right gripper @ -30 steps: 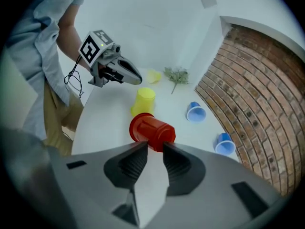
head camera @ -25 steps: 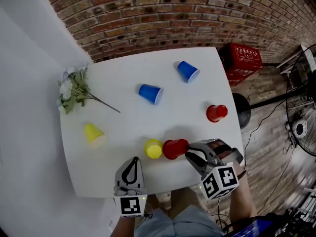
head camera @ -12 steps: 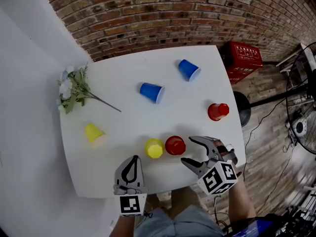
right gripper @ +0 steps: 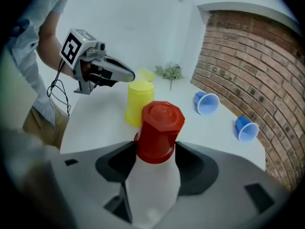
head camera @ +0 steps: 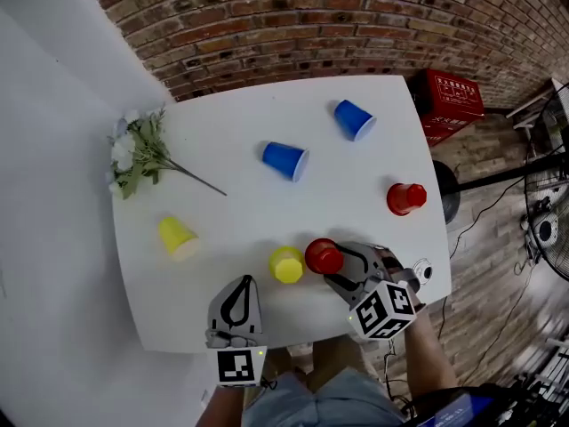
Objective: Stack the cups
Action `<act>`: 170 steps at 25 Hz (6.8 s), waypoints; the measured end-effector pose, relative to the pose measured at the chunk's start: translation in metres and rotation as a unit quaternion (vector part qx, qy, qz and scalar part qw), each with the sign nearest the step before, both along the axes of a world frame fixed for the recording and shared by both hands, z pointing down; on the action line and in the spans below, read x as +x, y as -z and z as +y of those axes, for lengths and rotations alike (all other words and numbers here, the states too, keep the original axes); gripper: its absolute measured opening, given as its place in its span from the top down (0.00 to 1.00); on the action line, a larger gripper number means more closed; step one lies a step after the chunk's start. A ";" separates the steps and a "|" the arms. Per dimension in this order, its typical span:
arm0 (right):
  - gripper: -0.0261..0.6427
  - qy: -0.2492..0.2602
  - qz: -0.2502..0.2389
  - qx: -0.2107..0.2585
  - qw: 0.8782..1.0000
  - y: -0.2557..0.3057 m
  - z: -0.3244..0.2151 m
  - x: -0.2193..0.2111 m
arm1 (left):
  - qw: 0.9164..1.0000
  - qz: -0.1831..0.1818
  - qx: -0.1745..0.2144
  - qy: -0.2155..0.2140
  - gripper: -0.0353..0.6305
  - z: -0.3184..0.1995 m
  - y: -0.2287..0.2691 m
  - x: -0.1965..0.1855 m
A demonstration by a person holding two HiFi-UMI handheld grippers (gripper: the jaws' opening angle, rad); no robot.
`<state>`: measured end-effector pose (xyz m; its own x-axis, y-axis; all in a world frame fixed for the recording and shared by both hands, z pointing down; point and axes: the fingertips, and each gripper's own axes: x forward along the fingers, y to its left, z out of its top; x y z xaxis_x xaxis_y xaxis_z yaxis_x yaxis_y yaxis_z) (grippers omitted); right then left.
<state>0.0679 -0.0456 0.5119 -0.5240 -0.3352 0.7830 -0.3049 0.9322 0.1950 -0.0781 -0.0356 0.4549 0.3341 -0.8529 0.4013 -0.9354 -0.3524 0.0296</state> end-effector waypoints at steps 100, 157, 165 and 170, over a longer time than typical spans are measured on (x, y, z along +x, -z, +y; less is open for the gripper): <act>0.41 -0.173 -0.070 0.035 0.982 0.028 0.006 0.062 | 1.000 -0.014 0.022 0.006 0.94 0.020 0.003 -0.026; 0.57 -0.171 -0.254 0.017 0.952 0.067 -0.271 0.076 | 0.995 -0.042 -0.014 0.091 0.93 -0.016 -0.007 -0.062; 0.44 -0.196 -0.252 0.051 0.946 0.045 -0.236 0.106 | 0.996 -0.058 -0.020 0.063 0.93 -0.007 -0.010 -0.049; 0.45 -0.194 -0.215 0.062 0.955 0.035 -0.225 0.115 | 0.996 -0.061 -0.012 0.058 0.93 -0.002 -0.007 -0.040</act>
<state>0.1824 -0.2708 0.4767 -0.6067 -0.6451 0.4646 -0.6988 0.7113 0.0751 -0.1177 -0.0372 0.4617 0.1806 -0.8724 0.4541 -0.9670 -0.2419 -0.0801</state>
